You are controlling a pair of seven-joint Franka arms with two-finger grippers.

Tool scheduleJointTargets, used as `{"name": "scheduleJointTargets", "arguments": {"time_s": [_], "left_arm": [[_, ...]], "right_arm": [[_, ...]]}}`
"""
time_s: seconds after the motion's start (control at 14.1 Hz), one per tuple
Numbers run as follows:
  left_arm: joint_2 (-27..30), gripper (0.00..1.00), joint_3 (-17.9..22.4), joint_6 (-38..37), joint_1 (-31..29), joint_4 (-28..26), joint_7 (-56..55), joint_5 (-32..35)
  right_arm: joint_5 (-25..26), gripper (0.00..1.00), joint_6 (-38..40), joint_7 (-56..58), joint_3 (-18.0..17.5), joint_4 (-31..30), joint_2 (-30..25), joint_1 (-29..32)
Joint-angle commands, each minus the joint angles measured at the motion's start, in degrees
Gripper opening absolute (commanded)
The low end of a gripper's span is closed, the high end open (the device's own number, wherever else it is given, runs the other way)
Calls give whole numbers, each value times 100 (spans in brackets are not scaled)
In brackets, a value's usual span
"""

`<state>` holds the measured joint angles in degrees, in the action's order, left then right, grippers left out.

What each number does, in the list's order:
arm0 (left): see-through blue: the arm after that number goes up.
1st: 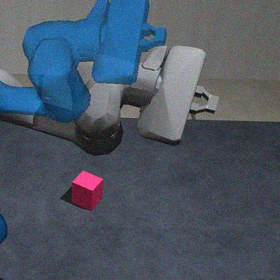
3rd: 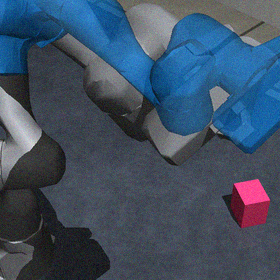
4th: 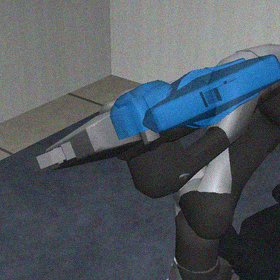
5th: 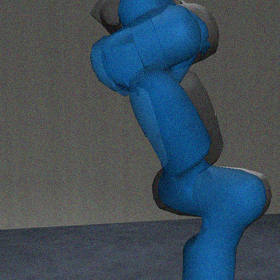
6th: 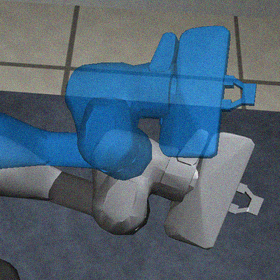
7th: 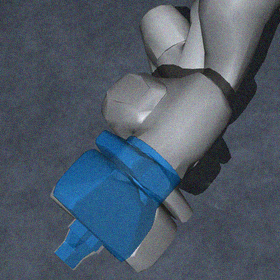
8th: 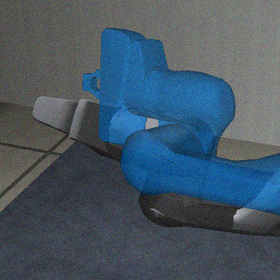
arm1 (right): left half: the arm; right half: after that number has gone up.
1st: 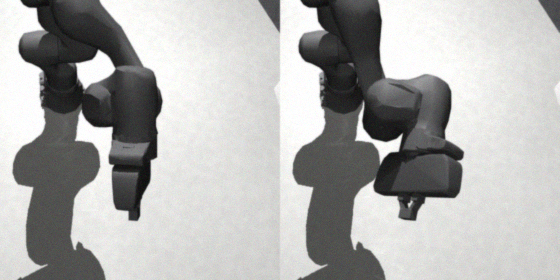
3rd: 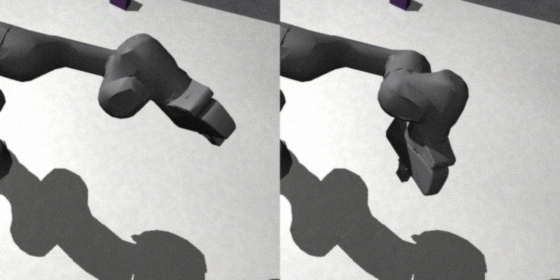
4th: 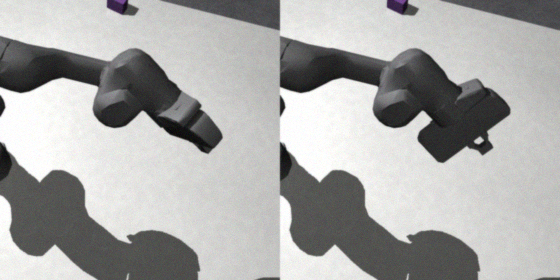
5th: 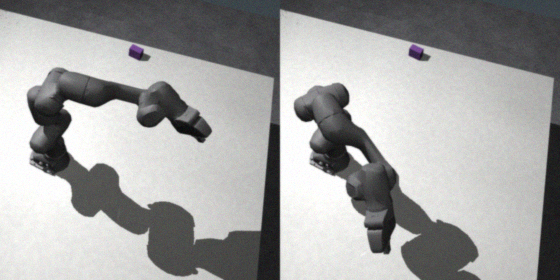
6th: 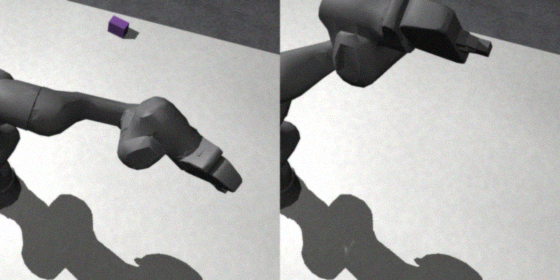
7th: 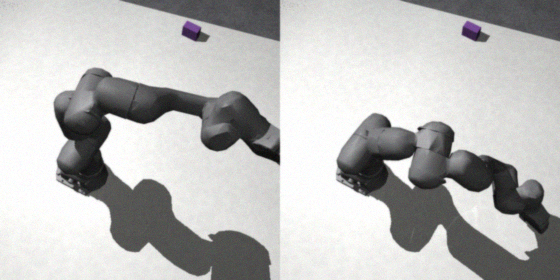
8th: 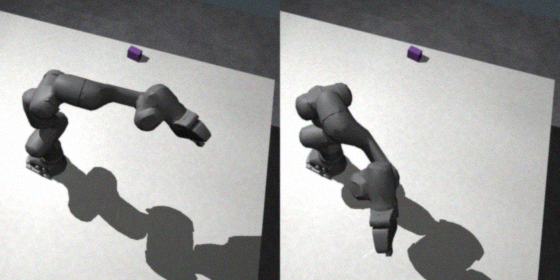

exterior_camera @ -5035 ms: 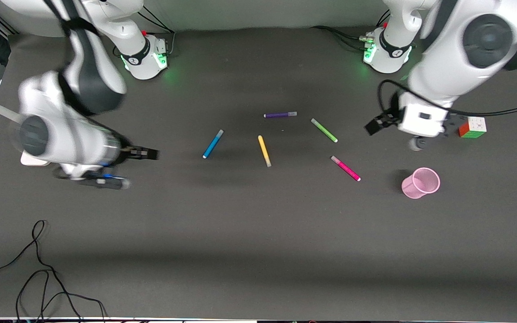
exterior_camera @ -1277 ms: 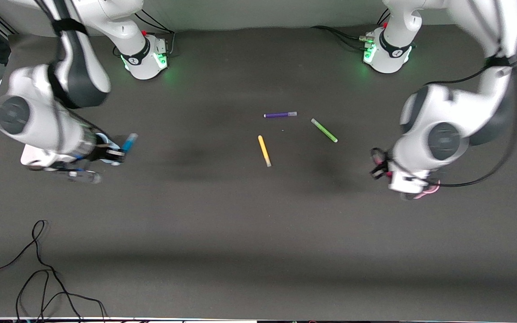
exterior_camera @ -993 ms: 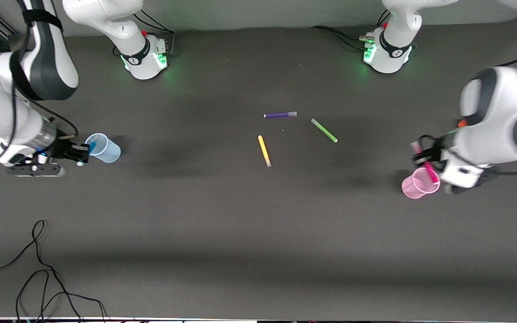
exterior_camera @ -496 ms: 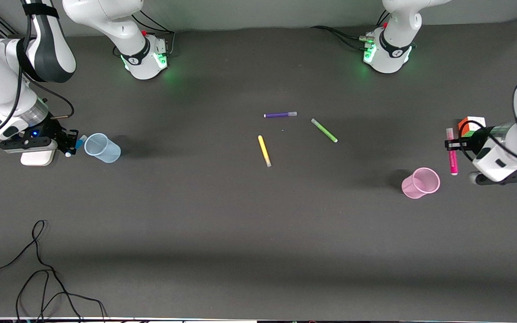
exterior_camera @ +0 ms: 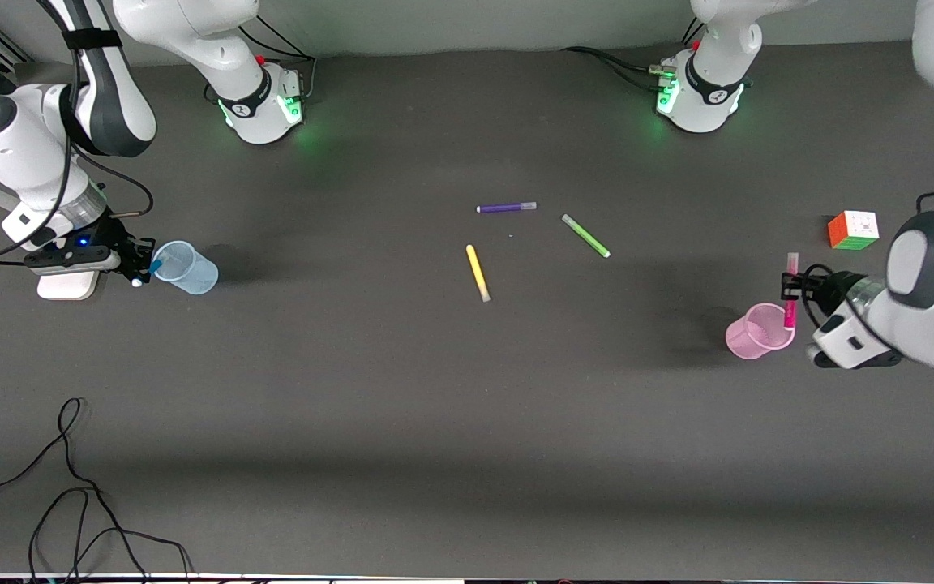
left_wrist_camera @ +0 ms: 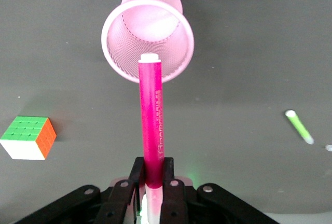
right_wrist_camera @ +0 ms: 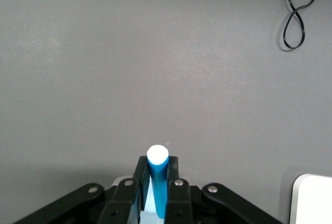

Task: Place pink and blue markers in matching cups
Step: 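Lower the blue marker into the blue cup while the left gripper lowers pink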

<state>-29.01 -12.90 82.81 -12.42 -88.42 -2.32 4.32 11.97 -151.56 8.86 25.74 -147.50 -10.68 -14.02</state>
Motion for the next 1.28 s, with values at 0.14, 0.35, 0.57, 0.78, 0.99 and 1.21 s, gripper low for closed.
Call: {"name": "scheduleJointTargets", "arguments": {"time_s": [0.14, 0.35, 0.57, 0.78, 0.99, 1.21], "left_arm": [[-790, 0, 7, -222, 152, 492, 73, 333], [-965, 0, 7, -221, 143, 580, 73, 342], [-1010, 50, 7, -222, 152, 624, 161, 403], [-923, 99, 7, -248, 134, 712, 302, 403], [-362, 100, -2, -292, 64, 730, 355, 368], [411, 100, -11, -301, 55, 677, 871, 316]], "right_arm": [[113, 0, -742, -16, 37, -348, 206, -22], [113, 3, -910, -25, 45, -472, 285, -13], [113, 51, -884, -95, 45, -516, 329, -22], [113, 100, -840, -104, 37, -481, 321, -31], [77, 100, -386, -314, 10, -263, 303, -31], [51, 100, 458, -490, -156, 264, 233, -48]]}}
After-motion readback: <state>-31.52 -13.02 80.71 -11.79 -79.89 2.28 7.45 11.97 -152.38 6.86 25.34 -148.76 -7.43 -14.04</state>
